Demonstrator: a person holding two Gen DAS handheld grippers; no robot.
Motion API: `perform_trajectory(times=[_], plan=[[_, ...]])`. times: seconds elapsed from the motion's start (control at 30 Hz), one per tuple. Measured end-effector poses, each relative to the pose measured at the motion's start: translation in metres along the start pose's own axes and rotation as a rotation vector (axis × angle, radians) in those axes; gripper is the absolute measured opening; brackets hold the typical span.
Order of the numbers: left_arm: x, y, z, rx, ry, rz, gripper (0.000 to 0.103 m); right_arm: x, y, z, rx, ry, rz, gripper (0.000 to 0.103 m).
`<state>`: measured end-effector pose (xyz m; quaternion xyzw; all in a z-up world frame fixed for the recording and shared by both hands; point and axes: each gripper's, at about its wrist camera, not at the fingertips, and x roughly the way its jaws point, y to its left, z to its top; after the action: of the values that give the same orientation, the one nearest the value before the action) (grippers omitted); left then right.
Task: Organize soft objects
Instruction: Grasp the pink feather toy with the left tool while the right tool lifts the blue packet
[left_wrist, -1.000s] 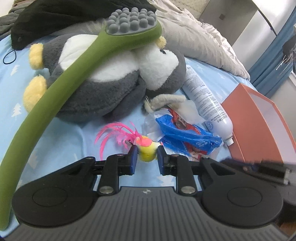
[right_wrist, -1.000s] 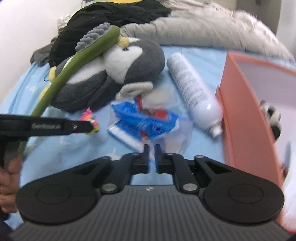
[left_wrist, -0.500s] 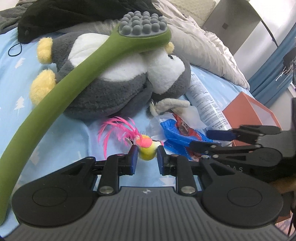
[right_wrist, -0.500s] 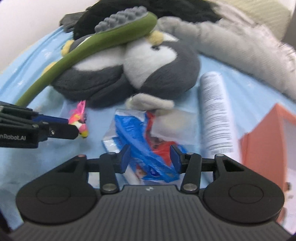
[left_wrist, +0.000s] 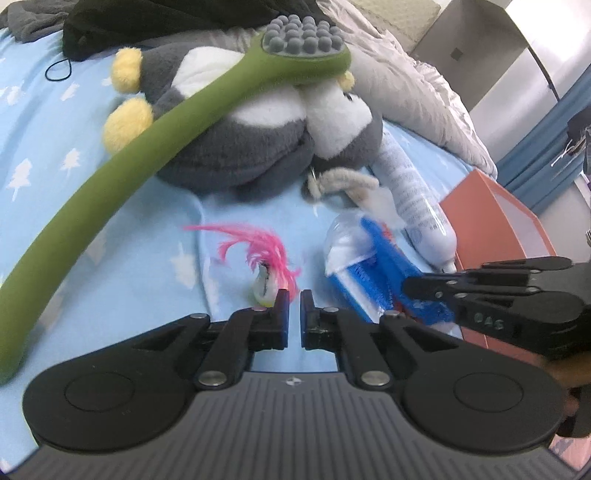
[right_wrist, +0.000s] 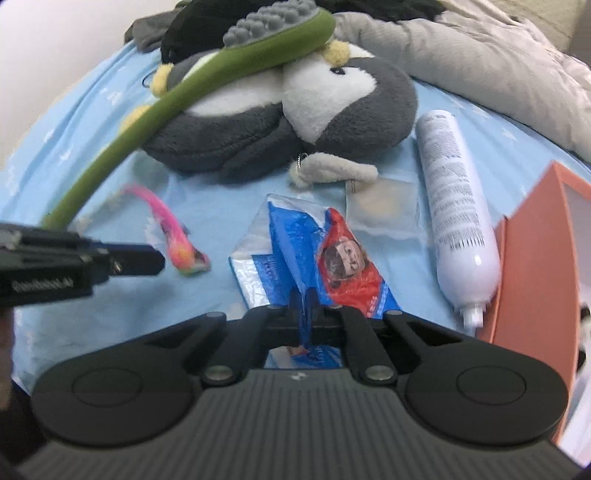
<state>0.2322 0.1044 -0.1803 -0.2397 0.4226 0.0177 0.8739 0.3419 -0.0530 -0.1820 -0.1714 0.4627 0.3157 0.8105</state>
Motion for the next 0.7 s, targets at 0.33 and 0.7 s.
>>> perform_trajectory(times=[0.33, 0.7], plan=[[-0.025, -0.003, -0.037, 0.005, 0.041, -0.019, 0.007, -0.026, 0.037, -0.058, 0.256, -0.03, -0.073, 0.008], [-0.032, -0.001, -0.015, 0.157, 0.008, 0.005, 0.046, -0.047, 0.037, -0.073, 0.199, -0.09, -0.084, 0.047]])
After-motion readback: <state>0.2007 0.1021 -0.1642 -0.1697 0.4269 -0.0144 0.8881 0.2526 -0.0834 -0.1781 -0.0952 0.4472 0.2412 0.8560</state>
